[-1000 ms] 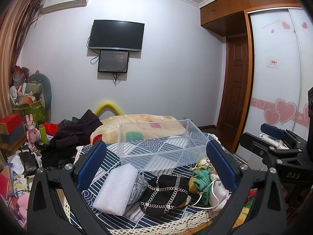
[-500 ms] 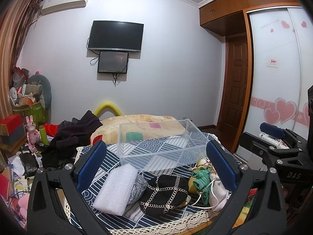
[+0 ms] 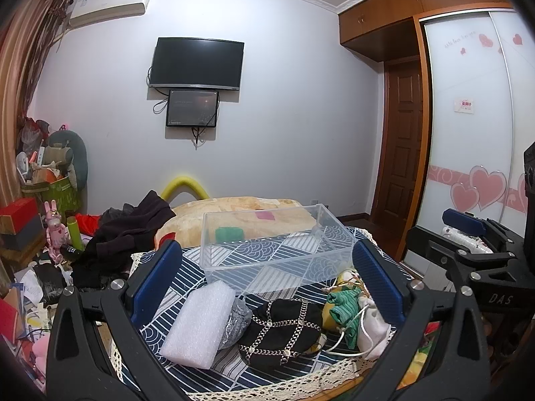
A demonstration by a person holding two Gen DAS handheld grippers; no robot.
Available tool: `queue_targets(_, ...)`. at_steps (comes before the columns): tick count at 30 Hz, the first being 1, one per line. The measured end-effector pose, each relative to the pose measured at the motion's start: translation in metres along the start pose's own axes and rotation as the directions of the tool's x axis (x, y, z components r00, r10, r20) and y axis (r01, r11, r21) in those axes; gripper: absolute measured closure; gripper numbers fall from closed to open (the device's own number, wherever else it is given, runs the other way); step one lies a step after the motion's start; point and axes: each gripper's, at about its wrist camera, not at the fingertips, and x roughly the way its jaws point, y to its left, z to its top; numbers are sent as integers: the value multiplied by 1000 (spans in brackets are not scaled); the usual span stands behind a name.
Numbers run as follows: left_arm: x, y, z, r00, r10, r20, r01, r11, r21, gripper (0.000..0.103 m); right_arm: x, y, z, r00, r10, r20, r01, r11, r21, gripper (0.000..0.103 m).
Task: Organize soft objects
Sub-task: 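Grasp the white foam sheet with the left tool while the right tool grasps the white pouch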
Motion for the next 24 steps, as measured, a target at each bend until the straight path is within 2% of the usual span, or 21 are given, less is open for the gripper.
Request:
queue_targets(6,5,2,-2,1000,-8,-14,8,1000,12,0,1,0,-1,1000,-3,-1,3,1000,1,0)
queue_targets(13,27,24,-16,995,-1,-99,0,1000,-7,0,12,-4,-12,1000,9,-29,-9,1000,1,0)
queue_targets(16,41,39,-29,988,5,-156,-12,999,-41,0,21,-4,-22,997,21,-72,-21,1000,-1,0)
queue_targets(21,64,65,-50,970,54,-237,-77,993,-89,0,37,-4,-42,988,31,-153,-32,999,-8,0)
queue_targets(24,76,79,-63,958,70,-279,-108,986,-124,0,45,-6,-54,978,36,-205,-37,999,-2,5)
